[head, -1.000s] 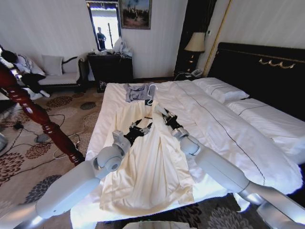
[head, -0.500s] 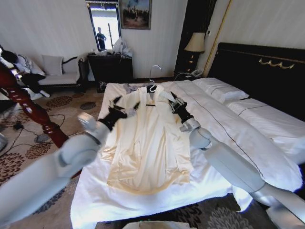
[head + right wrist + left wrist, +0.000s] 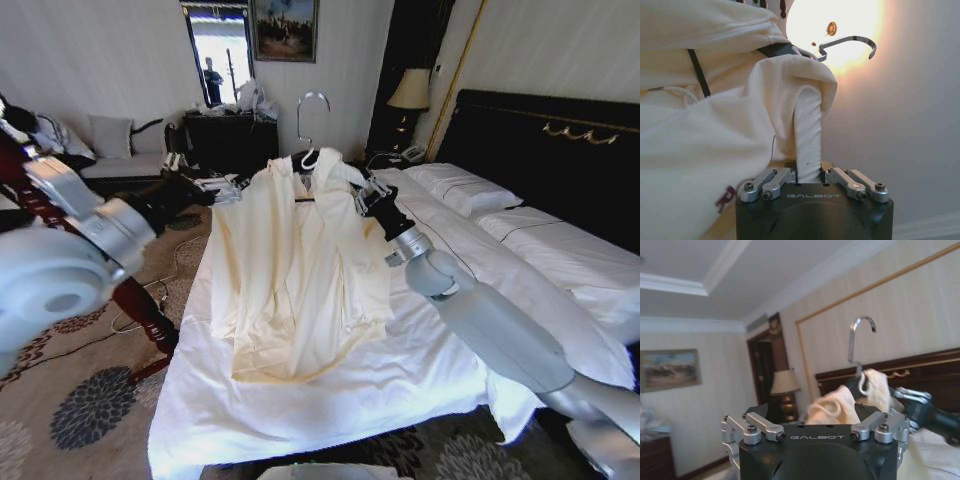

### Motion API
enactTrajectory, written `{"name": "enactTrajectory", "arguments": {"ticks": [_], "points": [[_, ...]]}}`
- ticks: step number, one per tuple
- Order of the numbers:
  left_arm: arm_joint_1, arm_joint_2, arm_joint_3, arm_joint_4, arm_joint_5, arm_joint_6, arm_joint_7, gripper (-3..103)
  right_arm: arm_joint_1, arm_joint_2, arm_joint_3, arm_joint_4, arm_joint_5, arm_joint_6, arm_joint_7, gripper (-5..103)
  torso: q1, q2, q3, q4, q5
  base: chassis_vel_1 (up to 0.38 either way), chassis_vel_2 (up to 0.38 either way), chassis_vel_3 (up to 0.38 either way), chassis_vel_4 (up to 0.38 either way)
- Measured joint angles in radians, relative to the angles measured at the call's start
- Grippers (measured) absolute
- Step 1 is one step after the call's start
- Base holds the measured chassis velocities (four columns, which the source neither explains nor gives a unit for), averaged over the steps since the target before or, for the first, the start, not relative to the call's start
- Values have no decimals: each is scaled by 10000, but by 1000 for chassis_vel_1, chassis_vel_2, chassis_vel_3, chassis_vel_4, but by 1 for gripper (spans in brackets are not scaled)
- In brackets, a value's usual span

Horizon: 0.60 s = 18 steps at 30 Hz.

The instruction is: Pick up the clothes from the bed and hang them on the clothes hanger.

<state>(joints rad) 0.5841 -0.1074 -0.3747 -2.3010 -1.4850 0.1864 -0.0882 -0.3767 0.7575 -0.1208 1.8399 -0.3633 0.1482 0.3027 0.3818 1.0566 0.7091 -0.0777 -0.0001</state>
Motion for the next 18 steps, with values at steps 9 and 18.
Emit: {"name": "enactTrajectory", "arguments": {"ticks": [9,18], "points": [[-644,991,592,737,-902,-67,959,93,652,-109,-220,71,21,407,-116,19,1,0,0,1,0,0,0,0,0],[-556,1003,698,776,-872,-71,1219,91,1068,-86,-453,94,-196,676,-245,19,2,0,1,-1,0,0,0,0,0]]}}
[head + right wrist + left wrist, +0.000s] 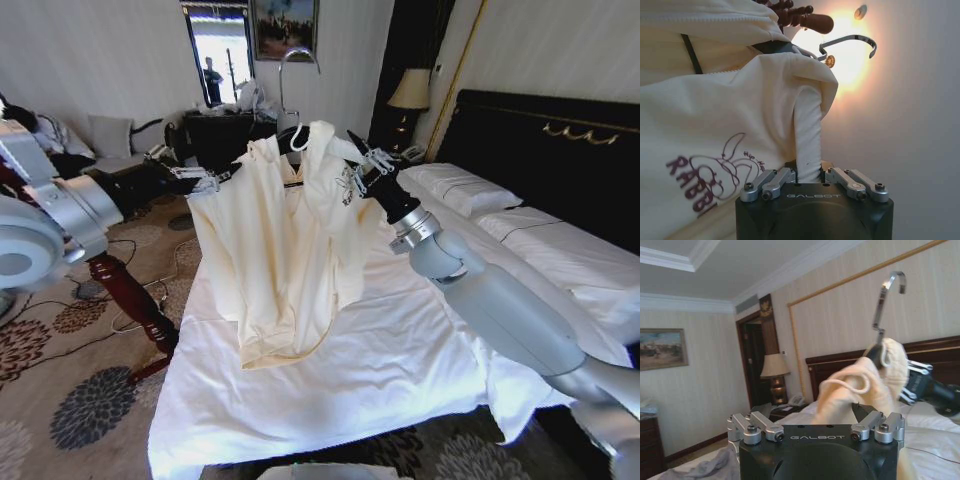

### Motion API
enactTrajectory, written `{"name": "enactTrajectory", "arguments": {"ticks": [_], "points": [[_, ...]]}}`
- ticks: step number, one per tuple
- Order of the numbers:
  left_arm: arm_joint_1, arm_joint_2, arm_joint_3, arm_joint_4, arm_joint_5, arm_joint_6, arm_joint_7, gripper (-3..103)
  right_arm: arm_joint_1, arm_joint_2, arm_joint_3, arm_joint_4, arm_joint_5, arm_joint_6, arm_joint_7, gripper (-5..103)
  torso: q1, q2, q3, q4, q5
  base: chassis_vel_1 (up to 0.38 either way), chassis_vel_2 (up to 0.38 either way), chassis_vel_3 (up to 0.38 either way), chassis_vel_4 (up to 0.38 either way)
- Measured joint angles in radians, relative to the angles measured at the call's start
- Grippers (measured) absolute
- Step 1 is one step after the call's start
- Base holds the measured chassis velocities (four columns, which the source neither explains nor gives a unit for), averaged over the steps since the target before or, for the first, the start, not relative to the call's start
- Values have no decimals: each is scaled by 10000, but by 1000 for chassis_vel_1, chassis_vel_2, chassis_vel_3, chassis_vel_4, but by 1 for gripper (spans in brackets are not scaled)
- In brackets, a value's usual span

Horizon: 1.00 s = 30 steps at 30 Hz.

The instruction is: Pick up the clothes from the bed and hang them on the clothes hanger.

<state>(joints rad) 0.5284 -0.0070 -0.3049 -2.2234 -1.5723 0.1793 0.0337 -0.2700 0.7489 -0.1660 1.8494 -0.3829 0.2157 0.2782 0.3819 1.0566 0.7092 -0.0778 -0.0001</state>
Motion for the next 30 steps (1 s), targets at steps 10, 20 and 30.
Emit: {"name": "enactTrajectory", "arguments": {"ticks": [10,20,30], "points": [[608,355,-158,-229,148,-48,208,77,593,290,-556,-143,-134,21,-36,19,0,0,0,2,1,0,0,0,0],[904,353,-143,-230,292,-120,345,41,603,429,-786,-201,-442,115,-149,19,0,0,0,0,3,0,0,0,0],[1382,189,-117,-601,371,-117,410,26,942,546,-1190,-347,-510,253,-168,20,0,0,0,0,1,0,0,0,0]]}}
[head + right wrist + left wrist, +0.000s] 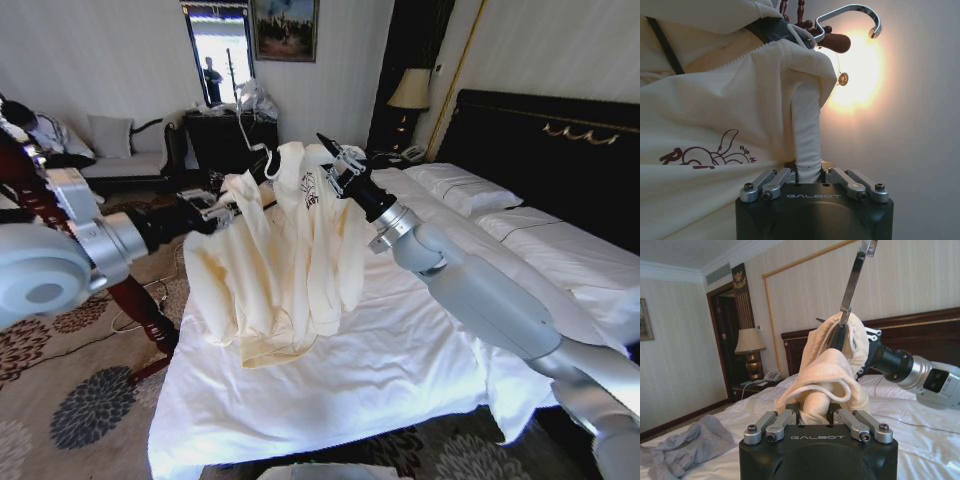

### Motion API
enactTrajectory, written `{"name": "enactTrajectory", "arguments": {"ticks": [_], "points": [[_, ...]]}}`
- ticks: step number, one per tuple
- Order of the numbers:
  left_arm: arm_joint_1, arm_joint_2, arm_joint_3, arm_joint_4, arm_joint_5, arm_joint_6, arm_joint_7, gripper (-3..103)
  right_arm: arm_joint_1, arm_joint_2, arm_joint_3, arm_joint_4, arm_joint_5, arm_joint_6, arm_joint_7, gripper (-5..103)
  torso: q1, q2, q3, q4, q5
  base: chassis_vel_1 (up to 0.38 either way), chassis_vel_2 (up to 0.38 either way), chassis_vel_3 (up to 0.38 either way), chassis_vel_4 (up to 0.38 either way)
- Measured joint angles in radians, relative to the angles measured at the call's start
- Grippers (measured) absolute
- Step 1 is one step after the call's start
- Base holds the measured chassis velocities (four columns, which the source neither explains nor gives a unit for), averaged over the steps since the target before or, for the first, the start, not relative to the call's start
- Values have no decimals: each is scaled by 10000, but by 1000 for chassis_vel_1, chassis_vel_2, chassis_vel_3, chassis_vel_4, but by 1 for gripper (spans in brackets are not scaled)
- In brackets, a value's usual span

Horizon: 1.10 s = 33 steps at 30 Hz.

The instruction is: Pick up the clothes from the bed and hang them on the clothes hanger.

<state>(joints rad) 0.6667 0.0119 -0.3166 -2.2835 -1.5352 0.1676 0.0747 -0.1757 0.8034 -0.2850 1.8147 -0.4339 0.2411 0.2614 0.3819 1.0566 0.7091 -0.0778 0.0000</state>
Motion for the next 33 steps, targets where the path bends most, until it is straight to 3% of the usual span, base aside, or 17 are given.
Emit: {"name": "enactTrajectory", "arguments": {"ticks": [12,14,17,19,26,28,29,33], "points": [[-30,-500,68,49,47,-46,-339,26,-111,49,21,79,146,-204,154,19,0,0,0,0,0,0,0,0,0],[-42,-561,69,142,29,-114,-444,26,-108,100,-124,163,296,-374,299,28,0,0,0,3,0,0,0,0,0],[-43,-638,85,156,30,-115,-523,23,-110,105,-164,187,313,-399,343,34,-1,0,-1,2,-1,0,0,0,0],[-39,-754,118,159,62,-113,-570,18,-138,89,-195,239,401,-426,346,45,0,0,0,2,0,0,0,0,0],[30,-936,188,257,278,-113,-597,18,-264,-67,-198,392,488,-443,311,66,0,0,0,0,-1,0,0,0,0],[4,-993,188,342,353,-144,-673,18,-609,-236,134,471,499,-443,299,88,-1,0,-1,2,0,0,0,0,0],[-1,-993,178,342,355,-151,-688,18,-727,-293,260,489,512,-443,296,93,-1,0,0,2,0,0,0,0,0],[-114,-997,128,279,208,-165,-847,18,-1271,-579,720,556,791,-469,317,100,0,0,0,2,0,0,0,0,0]]}}
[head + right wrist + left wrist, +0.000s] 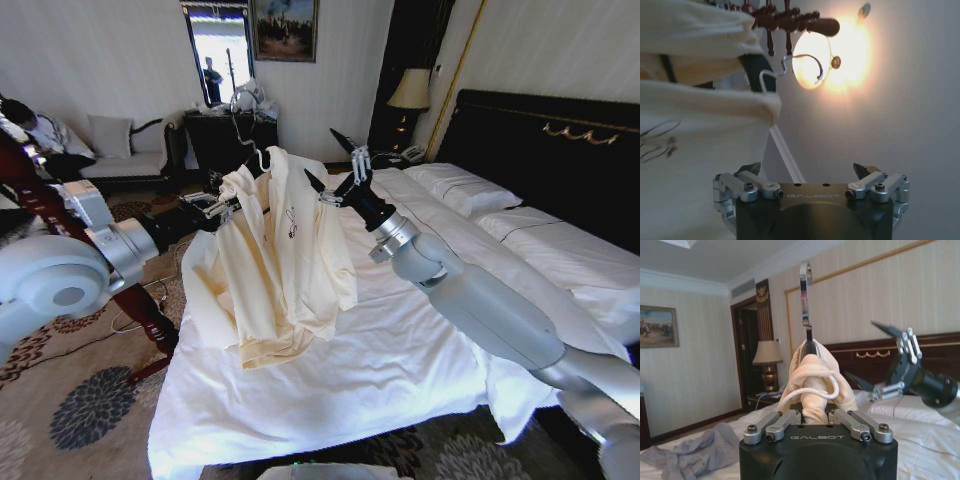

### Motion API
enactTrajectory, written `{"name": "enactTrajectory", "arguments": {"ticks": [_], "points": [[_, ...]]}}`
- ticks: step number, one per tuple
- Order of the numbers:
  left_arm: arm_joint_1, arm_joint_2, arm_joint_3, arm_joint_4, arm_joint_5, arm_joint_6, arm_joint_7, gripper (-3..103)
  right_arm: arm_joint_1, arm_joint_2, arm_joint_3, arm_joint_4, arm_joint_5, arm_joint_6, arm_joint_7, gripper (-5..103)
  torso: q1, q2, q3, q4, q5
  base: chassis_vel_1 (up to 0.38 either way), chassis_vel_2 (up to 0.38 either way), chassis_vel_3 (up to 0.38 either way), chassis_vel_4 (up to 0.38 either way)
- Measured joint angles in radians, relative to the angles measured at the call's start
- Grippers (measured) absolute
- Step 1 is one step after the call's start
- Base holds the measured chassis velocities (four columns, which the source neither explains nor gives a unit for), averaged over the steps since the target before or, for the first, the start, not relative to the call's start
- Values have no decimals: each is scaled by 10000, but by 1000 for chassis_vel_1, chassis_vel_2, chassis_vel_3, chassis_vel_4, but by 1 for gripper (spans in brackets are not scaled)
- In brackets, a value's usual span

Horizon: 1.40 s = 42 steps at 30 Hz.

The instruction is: Pick up the clothes from the bed and hang them on the clothes hanger.

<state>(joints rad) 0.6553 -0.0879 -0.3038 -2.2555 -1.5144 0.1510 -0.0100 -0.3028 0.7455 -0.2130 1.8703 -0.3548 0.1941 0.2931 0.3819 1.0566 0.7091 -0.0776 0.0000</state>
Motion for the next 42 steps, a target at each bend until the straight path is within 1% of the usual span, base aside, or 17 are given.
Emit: {"name": "enactTrajectory", "arguments": {"ticks": [3,7,11,12,15,17,18,21,23,25,28,30,34,36,38,39,42], "points": [[-233,-113,-37,-116,-394,-39,-325,18,-842,-471,702,70,431,-141,70,100,-1,0,0,-4,2,0,0,0,0],[-344,-168,-79,-149,-523,-59,-636,18,-1492,-833,1300,120,737,-272,167,100,0,0,0,-5,4,0,0,0,0],[-455,-199,-293,-127,-641,38,-1473,18,-3090,-1397,3102,288,1513,-650,238,100,-1,0,-1,1,2,0,0,0,0],[-455,-199,-293,-127,-641,38,-1473,18,-3090,-1397,3102,288,1513,-650,238,100,-1,0,-1,1,2,0,0,0,0],[-247,-144,-883,-80,-792,284,-2242,18,-4360,-1847,4112,377,2071,-898,580,100,-2,1,-1,-5,1,0,0,0,0],[-180,-6,-1151,-51,-962,444,-2660,18,-4967,-1987,4429,418,2281,-978,827,100,-1,0,-1,-4,1,0,0,0,0],[-180,-6,-1151,-51,-962,444,-2660,18,-4967,-1987,4429,418,2281,-978,827,100,-1,0,-1,-4,1,0,0,0,0],[-157,505,-1645,-10,-1655,727,-3203,18,-5590,-1984,4703,456,2467,-1138,1151,100,-1,0,0,-2,2,0,0,0,0],[-164,681,-1786,13,-1896,815,-3333,18,-5651,-1947,4718,456,2528,-1205,1218,100,-1,0,-1,1,1,0,0,0,0],[-249,984,-2092,38,-2490,1066,-3744,18,-5687,-1845,4719,392,2597,-1321,1306,100,-2,1,-1,3,1,0,0,0,0],[-502,1108,-2417,70,-3323,1540,-4375,18,-5777,-1770,4744,273,2600,-1372,1376,100,-1,0,0,3,1,0,0,0,0],[-519,1113,-2536,118,-3465,1688,-4520,18,-5892,-1769,4849,255,2592,-1378,1394,100,-1,0,0,4,2,0,0,0,0],[-524,1085,-2803,309,-3706,2022,-4848,18,-6511,-1771,5554,240,2544,-1394,1406,100,-1,0,0,-3,-2,0,0,0,0],[-513,1017,-2967,478,-3917,2230,-5064,18,-7161,-1790,6278,243,2427,-1392,1406,100,-2,0,-1,-2,0,0,0,0,0],[-500,970,-3068,612,-4038,2329,-5120,18,-7668,-1799,6825,264,2295,-1366,1406,100,-1,1,0,-4,0,0,0,0,0],[-500,970,-3068,612,-4038,2329,-5120,18,-7668,-1799,6825,264,2295,-1366,1406,100,-1,1,0,-4,0,0,0,0,0],[-490,899,-3430,784,-4302,2698,-5247,18,-8250,-1735,7395,282,2155,-1335,1399,100,-1,0,0,-4,0,0,0,0,0]]}}
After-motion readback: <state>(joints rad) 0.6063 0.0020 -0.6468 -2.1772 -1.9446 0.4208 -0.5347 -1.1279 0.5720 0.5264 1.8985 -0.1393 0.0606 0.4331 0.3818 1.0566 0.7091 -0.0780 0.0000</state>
